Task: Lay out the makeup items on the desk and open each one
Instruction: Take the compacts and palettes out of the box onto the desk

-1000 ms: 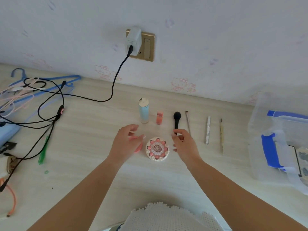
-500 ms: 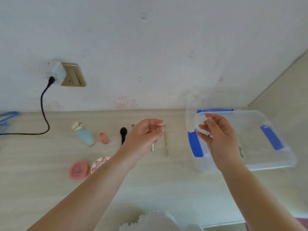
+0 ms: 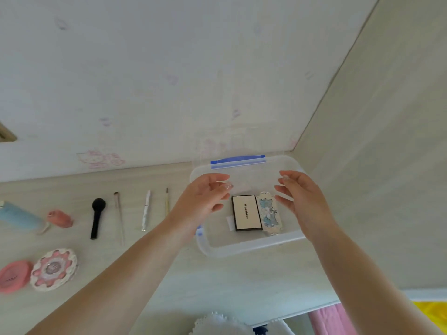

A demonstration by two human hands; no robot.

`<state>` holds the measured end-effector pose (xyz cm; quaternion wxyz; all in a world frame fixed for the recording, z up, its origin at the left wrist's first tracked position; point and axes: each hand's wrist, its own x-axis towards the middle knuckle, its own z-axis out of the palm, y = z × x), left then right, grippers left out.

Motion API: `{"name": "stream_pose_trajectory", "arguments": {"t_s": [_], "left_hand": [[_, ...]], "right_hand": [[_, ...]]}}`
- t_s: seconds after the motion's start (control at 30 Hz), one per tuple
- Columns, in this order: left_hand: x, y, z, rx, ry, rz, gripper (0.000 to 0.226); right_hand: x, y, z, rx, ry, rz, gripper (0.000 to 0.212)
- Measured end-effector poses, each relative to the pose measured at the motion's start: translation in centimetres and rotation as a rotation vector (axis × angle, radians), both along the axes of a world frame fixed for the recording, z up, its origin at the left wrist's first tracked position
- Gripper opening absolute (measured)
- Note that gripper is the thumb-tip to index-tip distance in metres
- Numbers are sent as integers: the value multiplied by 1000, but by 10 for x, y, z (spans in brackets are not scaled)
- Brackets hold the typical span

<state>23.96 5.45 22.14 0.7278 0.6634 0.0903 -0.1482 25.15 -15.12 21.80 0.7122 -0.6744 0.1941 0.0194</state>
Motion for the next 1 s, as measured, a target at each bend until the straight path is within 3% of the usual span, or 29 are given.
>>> {"name": "stream_pose_trajectory", "arguments": {"t_s": [0.17,0.3,0.4,0.47,0.73,1.0], "left_hand": [[27,-34,-19,-173,316,109,17],[42,-58,-38,-45,451,68,50],[48,-71,-52,60,531,1,62],[50,-75,-62,111,581,-18,62],[64,-75,-88,160,627,36,37],[70,-71,-94,388,560,-27,41]], "right_hand": [[40,-17,-15,-216,240,185,13],[58,-12,-35,-502,514,463,31],[62,-12,-49,-788,572,684,35],[63,-13,-55,-863,597,764,34],[72,-11,-64,-729,616,651,36],[70,-16,-79,-566,634,567,50]]}}
